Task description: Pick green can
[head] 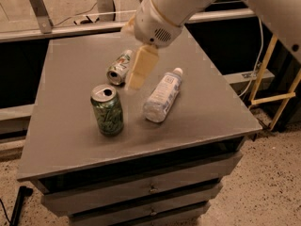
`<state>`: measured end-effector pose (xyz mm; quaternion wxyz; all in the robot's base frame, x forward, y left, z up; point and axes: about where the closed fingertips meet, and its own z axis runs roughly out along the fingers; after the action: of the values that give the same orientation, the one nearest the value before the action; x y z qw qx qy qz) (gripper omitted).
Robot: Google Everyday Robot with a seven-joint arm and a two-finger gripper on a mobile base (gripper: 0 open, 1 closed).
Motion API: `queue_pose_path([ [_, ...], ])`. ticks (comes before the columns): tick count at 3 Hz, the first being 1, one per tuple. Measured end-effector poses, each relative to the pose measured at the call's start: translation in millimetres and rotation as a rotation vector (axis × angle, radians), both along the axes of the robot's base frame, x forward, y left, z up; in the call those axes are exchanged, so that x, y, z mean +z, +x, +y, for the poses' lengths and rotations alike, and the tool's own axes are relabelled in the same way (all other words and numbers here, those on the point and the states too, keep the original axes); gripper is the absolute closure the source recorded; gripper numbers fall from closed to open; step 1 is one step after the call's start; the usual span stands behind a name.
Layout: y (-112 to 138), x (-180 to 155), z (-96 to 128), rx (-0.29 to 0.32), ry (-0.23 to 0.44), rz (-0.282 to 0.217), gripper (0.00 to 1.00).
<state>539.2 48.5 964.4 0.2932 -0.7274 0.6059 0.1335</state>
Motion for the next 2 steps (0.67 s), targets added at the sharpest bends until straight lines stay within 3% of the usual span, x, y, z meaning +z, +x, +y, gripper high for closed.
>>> queue_pose_path([
  [1, -30, -13, 37, 0.139, 0.143, 0.053, 0.0],
  [2, -49, -18, 68, 0.254, 0.228, 0.086, 0.0],
])
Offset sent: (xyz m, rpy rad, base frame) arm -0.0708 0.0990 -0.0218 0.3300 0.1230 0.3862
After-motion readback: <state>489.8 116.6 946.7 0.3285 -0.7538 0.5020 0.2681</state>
